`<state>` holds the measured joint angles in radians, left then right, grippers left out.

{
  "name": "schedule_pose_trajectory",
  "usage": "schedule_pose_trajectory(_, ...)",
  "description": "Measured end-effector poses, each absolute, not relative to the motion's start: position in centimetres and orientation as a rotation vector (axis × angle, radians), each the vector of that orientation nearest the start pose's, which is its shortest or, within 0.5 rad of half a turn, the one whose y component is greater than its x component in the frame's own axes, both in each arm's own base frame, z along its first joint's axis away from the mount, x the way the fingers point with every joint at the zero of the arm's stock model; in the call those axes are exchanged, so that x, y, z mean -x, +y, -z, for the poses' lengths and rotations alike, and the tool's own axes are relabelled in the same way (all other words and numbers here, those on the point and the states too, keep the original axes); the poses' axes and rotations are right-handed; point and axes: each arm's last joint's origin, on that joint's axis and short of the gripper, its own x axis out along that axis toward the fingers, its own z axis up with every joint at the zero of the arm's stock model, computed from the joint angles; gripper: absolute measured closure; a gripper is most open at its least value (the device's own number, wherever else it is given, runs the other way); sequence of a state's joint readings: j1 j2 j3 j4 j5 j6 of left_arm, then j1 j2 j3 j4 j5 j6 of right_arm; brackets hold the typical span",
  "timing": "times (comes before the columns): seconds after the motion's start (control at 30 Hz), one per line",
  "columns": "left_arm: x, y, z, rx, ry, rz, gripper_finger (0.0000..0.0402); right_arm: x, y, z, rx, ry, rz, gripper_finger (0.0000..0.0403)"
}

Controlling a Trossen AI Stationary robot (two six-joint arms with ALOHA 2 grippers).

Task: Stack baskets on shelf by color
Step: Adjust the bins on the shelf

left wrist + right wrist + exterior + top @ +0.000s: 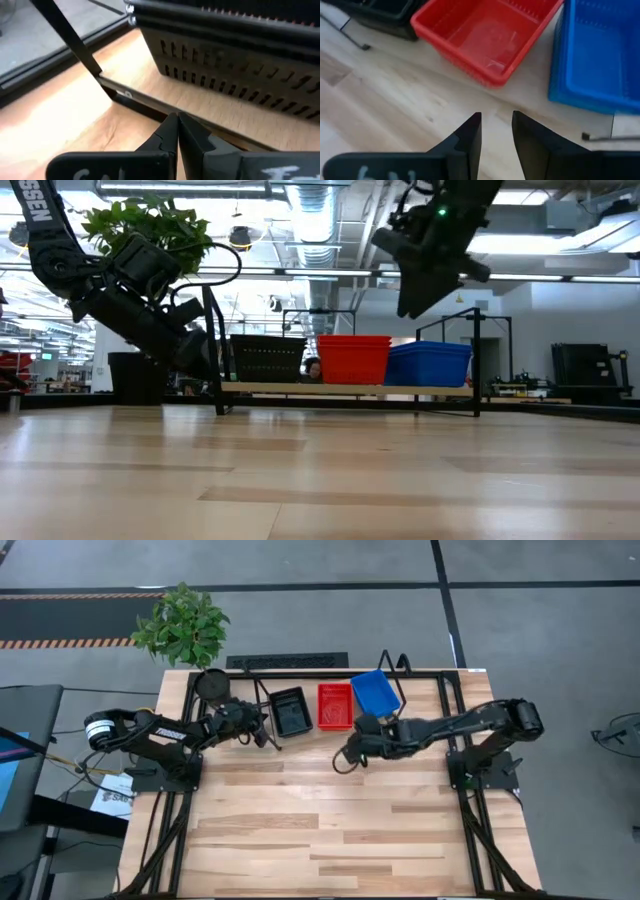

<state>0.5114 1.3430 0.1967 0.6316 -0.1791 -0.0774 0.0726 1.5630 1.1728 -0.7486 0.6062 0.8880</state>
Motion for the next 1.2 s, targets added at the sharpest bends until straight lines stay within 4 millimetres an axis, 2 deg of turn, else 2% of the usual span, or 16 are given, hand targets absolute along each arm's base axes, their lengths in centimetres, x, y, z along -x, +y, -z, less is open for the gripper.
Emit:
schedule_pose_trajectory(0.23, -17.1, 10.1, -11.2, 0.203, 0.51, -0.682, 0.0401, -31.9, -1.3, -23.7, -0.379, 0.77, 0.908, 0.0269)
schedule_pose_trajectory(0.53, -17.1, 9.8, -11.1, 0.229, 0.53, -0.633, 0.0401, -33.8, -2.6, -19.4, -0.313, 0.895, 0.922, 0.0269)
schedule_pose_trajectory(0.73, -17.3, 9.4, -11.1, 0.226, 0.528, -0.612, 0.0401, -34.7, -3.8, -17.5, -0.306, 0.912, 0.945, 0.0269)
schedule_pose_trajectory(0.93, -17.4, 9.2, -11.1, 0.222, 0.535, -0.6, 0.0401, -34.7, -5.0, -16.7, -0.301, 0.92, 0.992, 0.0269)
schedule_pose_trajectory(1.2, -17.4, 9.2, -11.1, 0.24, 0.53, -0.604, 0.0401, -34.6, -5.6, -17.7, -0.319, 0.873, 1.009, 0.0269)
